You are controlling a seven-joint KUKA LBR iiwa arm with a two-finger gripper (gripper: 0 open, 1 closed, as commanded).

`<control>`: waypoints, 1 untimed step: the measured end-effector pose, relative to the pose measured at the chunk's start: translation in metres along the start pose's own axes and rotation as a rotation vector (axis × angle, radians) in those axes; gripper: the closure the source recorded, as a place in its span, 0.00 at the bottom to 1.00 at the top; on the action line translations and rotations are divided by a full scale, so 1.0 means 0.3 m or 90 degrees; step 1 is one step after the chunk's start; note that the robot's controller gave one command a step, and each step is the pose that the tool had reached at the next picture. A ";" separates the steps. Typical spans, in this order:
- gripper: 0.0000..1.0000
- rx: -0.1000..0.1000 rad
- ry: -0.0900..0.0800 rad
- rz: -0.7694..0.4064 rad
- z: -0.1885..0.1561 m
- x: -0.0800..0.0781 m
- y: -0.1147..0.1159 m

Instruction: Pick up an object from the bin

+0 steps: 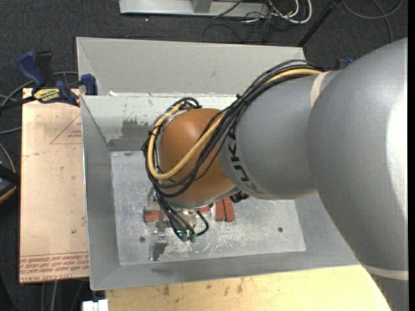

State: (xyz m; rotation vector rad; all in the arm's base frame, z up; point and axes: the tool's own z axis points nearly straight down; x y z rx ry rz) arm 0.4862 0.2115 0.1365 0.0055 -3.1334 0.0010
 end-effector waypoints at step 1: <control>0.00 -0.001 -0.004 0.002 -0.013 -0.008 -0.003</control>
Offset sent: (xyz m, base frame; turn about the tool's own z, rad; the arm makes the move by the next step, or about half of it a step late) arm 0.0412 -0.0650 -0.0665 0.0445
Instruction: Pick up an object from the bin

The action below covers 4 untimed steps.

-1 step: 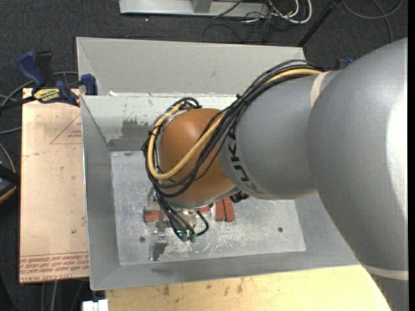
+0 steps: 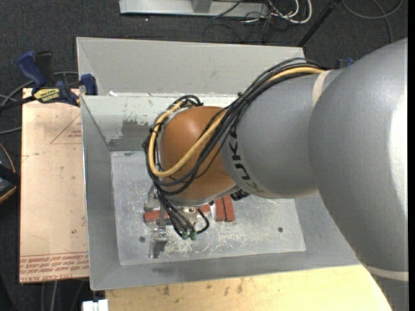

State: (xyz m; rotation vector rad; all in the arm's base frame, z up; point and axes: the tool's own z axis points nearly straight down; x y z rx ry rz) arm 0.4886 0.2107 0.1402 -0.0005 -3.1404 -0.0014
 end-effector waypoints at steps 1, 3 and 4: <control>0.00 -0.002 -0.004 0.024 0.222 -0.132 -0.201; 0.00 -0.001 -0.002 0.000 0.158 -0.134 -0.208; 0.00 -0.006 -0.009 -0.033 0.217 -0.129 -0.252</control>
Offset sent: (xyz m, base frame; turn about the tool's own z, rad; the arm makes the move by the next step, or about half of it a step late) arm 0.0392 -0.0685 -0.0212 -0.0905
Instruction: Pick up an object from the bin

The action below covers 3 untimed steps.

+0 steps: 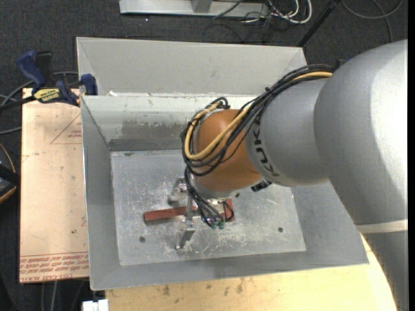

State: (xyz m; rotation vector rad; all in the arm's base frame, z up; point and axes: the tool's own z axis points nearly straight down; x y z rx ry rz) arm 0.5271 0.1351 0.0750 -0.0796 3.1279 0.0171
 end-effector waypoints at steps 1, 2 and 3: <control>1.00 0.000 0.000 0.019 -0.008 -0.019 -0.011; 1.00 0.000 0.000 0.020 -0.008 -0.019 -0.011; 1.00 0.000 0.001 0.020 -0.014 -0.018 -0.011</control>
Offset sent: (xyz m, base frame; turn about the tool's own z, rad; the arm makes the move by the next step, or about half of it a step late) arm 0.0000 0.0000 0.0000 0.0000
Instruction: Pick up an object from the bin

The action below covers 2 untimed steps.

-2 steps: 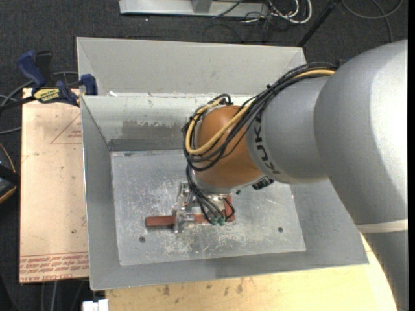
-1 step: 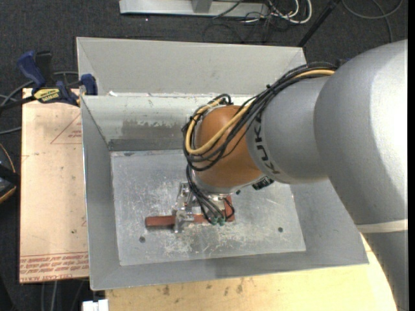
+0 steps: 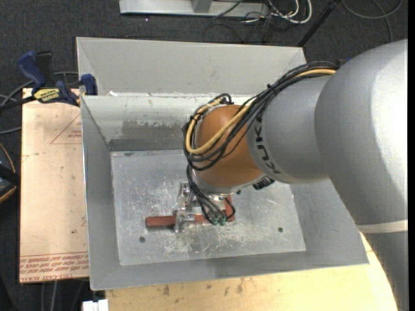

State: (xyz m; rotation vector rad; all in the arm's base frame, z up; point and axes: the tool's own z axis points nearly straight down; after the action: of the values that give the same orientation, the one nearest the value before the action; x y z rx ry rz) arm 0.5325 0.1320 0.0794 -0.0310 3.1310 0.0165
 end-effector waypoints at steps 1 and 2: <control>1.00 0.004 0.004 0.000 -0.035 0.004 -0.004; 1.00 0.006 0.008 0.000 -0.072 0.007 -0.005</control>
Offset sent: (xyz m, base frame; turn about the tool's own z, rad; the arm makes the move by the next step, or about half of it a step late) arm 0.0001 0.0002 0.0713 -0.0001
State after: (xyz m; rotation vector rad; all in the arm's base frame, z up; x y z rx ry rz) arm 0.5303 0.1302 0.1010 -0.0308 3.1440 0.0020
